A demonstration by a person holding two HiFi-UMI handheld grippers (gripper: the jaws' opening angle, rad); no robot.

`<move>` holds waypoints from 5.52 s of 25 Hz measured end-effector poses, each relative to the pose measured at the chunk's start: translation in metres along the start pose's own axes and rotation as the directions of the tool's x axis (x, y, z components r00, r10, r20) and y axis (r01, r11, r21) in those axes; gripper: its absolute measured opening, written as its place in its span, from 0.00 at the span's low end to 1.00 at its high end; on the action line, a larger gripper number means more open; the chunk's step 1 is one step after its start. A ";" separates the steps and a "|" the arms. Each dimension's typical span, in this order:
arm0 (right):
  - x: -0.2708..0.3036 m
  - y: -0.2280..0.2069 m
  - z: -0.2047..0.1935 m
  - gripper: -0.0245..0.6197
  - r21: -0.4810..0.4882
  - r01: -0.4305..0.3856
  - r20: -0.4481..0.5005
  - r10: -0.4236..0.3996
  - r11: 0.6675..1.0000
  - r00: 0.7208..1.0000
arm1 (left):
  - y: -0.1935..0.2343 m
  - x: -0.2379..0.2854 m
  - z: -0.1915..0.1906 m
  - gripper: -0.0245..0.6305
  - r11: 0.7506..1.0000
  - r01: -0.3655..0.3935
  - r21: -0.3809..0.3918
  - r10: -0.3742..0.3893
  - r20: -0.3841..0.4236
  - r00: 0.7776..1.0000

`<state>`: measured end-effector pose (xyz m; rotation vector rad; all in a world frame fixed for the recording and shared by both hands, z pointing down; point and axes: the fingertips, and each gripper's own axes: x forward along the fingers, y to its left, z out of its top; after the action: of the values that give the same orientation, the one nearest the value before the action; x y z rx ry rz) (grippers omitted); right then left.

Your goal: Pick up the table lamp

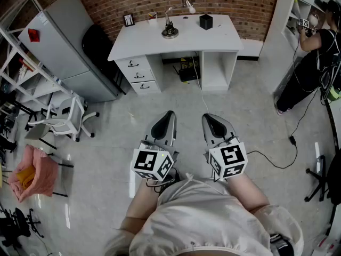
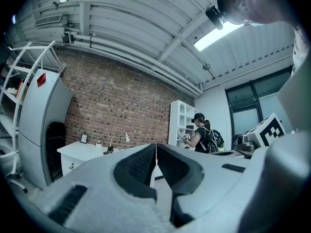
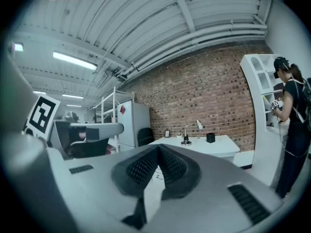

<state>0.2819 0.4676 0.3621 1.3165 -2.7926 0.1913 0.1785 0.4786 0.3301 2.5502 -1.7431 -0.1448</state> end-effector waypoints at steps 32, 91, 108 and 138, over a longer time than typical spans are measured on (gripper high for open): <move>0.106 -0.019 -0.037 0.08 0.134 0.077 -0.130 -0.060 0.988 0.990 | 0.101 0.064 -0.043 0.07 0.994 0.028 -0.109 -0.039 -0.106 0.994; 0.755 -0.238 0.027 0.08 0.125 0.126 -0.251 -0.091 0.984 0.964 | 0.587 0.546 -0.038 0.07 0.968 -0.035 -0.250 -0.009 -0.172 0.985; 0.859 -0.313 0.019 0.08 -0.046 0.394 -0.237 -0.393 0.918 0.888 | 0.670 0.703 -0.109 0.07 0.938 0.096 -0.333 -0.210 -0.326 0.922; 0.927 -0.341 -0.023 0.34 -0.032 0.324 -0.271 -0.320 0.946 0.908 | 0.658 0.690 -0.210 0.07 0.923 0.018 -0.384 -0.226 -0.503 0.834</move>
<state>-0.0454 -0.4534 0.5050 1.5929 -2.3140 0.3467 -0.1610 -0.4057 0.5661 2.1437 -1.2039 0.2133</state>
